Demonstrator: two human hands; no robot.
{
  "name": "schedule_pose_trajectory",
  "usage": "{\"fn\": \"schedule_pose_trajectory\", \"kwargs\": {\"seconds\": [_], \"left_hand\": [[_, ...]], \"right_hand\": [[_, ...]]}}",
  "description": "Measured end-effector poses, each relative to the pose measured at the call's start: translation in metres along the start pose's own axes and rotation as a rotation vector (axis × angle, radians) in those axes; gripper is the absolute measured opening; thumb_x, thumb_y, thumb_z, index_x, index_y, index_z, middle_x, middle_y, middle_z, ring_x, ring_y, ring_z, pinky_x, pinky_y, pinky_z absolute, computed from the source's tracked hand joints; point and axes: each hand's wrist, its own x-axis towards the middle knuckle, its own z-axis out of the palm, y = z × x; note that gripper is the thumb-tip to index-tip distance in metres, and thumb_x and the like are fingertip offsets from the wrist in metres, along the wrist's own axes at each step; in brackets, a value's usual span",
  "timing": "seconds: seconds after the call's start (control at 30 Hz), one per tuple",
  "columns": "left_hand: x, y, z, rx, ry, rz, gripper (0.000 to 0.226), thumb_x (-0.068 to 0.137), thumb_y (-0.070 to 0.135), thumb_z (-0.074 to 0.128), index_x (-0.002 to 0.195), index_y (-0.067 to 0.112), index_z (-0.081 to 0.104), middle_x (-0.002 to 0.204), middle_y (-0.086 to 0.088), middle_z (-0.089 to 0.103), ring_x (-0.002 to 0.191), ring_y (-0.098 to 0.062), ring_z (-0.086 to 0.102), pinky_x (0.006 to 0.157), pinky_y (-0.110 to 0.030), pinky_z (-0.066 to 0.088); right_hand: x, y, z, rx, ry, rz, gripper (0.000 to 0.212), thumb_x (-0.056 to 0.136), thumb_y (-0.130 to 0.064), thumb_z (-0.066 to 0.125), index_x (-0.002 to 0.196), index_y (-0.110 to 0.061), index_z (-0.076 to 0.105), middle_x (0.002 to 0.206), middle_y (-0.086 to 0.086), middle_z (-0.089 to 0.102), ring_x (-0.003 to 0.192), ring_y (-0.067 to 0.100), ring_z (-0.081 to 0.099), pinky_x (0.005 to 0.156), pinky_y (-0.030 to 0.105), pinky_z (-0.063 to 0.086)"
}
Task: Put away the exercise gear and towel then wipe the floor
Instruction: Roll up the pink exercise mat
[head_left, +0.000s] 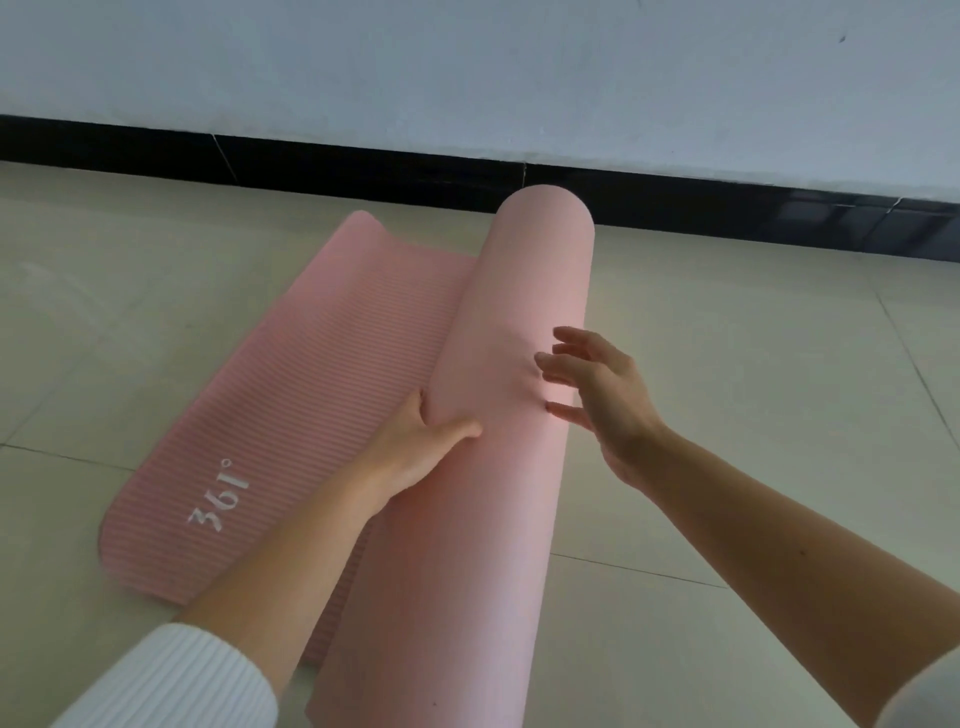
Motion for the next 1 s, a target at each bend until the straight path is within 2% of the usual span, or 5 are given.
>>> {"fn": "schedule_pose_trajectory", "kwargs": {"seconds": [0.33,0.43,0.63,0.83,1.0], "left_hand": [[0.034,-0.021,-0.061,0.299,0.186,0.143,0.055,0.082,-0.003,0.048,0.122,0.033,0.062,0.134,0.006,0.052,0.121,-0.008,0.048,0.093,-0.019,0.036],[0.040,-0.017,-0.084,0.271,0.104,0.035,0.024,0.085,0.042,0.053,0.098,0.030,0.070,0.101,0.011,0.062,0.096,-0.009,0.054,0.085,-0.026,0.038],[0.048,-0.016,-0.101,0.615,0.024,-0.033,0.103,0.043,0.098,0.044,0.114,0.028,0.067,0.125,0.005,0.061,0.126,-0.024,0.046,0.108,-0.038,0.036],[0.055,-0.025,-0.119,0.461,0.109,0.122,0.093,0.055,0.063,0.063,0.140,0.052,0.027,0.152,-0.001,0.029,0.141,-0.023,0.023,0.116,-0.043,0.021],[0.062,-0.014,-0.145,0.585,0.160,0.239,0.054,0.086,0.012,0.050,0.124,0.050,0.050,0.152,-0.008,0.030,0.137,-0.026,0.029,0.115,-0.038,0.022]], "right_hand": [[0.008,0.019,0.047,-0.272,-0.154,0.054,0.040,0.089,-0.042,0.053,0.129,-0.049,0.055,0.143,-0.010,0.033,0.132,0.018,0.036,0.110,0.044,0.033],[0.017,0.013,0.061,-0.077,-0.042,0.066,0.041,0.093,-0.017,0.051,0.131,-0.030,0.056,0.133,-0.005,0.049,0.103,0.012,0.055,0.096,0.042,0.049],[0.029,0.011,0.082,0.192,0.138,0.089,0.041,0.085,0.013,0.041,0.116,-0.009,0.057,0.103,0.004,0.068,0.083,0.015,0.065,0.070,0.037,0.060],[0.046,0.013,0.098,0.149,0.224,0.103,0.032,0.085,0.006,0.054,0.114,-0.007,0.057,0.093,0.006,0.065,0.075,0.018,0.065,0.071,0.033,0.055],[0.059,0.029,0.116,-0.054,0.074,0.271,0.065,0.076,-0.038,0.079,0.126,-0.010,0.048,0.104,0.001,0.058,0.097,0.020,0.059,0.096,0.045,0.050]]}}
